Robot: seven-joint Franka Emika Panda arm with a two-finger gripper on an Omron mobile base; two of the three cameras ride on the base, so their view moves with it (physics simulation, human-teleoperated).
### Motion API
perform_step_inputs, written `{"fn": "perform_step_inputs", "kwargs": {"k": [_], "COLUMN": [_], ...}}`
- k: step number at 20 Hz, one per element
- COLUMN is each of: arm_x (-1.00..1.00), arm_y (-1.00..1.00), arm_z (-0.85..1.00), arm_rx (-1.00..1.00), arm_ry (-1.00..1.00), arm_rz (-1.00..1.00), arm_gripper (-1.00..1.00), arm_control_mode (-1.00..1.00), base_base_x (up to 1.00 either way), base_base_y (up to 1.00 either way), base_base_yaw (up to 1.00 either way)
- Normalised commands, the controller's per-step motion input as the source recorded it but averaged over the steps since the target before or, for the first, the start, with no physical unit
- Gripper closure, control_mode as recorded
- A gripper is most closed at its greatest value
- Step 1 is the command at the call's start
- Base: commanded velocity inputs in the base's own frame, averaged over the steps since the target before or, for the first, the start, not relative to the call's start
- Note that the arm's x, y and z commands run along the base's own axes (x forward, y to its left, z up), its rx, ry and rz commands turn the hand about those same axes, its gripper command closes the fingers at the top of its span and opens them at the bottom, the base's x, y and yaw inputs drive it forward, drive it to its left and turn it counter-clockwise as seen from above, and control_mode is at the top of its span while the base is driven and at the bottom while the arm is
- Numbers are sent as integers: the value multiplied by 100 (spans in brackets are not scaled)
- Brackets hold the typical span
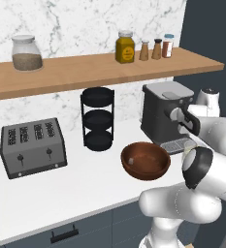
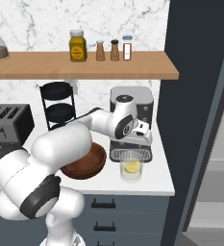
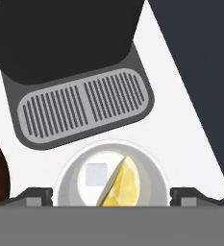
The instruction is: Grab a lemon wedge from the fridge and one ice cube from the ice bowl, and put them in the glass of lemonade.
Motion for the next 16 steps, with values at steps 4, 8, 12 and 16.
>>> {"fn": "perform_step_inputs", "kwargs": {"k": [4,8,12,16], "arm_x": [0,0,-1,-7], "arm_y": [-1,-1,-8,-2], "arm_z": [3,19,30,30], "arm_rx": [0,1,4,2], "arm_ry": [0,0,0,-8], "arm_rz": [-1,0,0,0], "arm_gripper": [-100,-100,-100,-100], "arm_control_mode": [-100,-100,-100,-100], "base_base_x": [0,0,0,0], "base_base_y": [0,0,0,0], "base_base_yaw": [0,0,0,0]}}
